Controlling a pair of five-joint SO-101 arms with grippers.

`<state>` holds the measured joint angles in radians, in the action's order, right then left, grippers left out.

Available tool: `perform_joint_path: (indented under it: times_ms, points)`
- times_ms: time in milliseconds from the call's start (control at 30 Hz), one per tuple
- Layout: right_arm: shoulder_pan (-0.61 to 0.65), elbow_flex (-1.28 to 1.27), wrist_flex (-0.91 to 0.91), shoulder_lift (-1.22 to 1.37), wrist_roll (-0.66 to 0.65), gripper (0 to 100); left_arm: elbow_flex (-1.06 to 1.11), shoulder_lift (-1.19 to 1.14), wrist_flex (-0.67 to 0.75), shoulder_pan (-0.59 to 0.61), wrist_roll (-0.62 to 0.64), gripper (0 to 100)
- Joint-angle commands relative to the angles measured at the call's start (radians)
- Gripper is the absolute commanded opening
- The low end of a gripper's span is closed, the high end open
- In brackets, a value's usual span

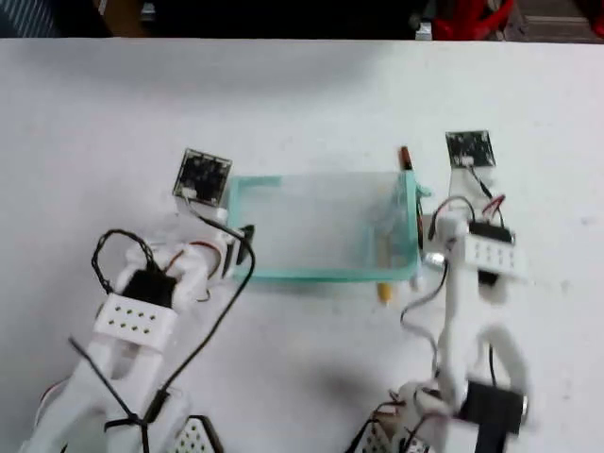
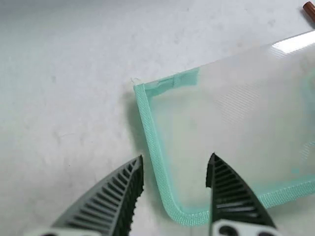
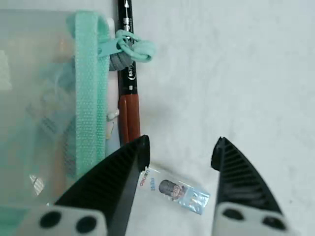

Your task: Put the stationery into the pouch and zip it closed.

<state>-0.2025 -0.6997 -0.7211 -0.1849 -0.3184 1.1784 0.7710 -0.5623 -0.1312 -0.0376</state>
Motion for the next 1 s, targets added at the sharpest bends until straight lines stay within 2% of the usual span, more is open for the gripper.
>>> perform_joint_path:
  times_ms: [0,367,533,600,733,967]
  points:
    - [-0.016,0.164,-0.061,0.097,0.009,20.4,0.014,0.022,0.092,0.002,0.006,21]
    - [0.068,0.471,-0.326,0.133,0.009,19.2,0.017,0.022,0.097,0.002,0.002,21]
    - [0.105,0.494,-0.361,0.133,0.002,4.0,0.017,0.022,0.097,0.007,0.0,21]
    - [0.105,0.493,-0.357,0.133,0.002,2.3,0.017,0.021,0.097,0.007,0.0,21]
    - [0.104,0.493,-0.363,0.133,0.009,6.7,0.017,0.021,0.097,0.004,0.0,21]
    - [0.105,0.491,-0.364,0.14,0.009,23.6,0.017,0.021,0.095,0.002,0.0,21]
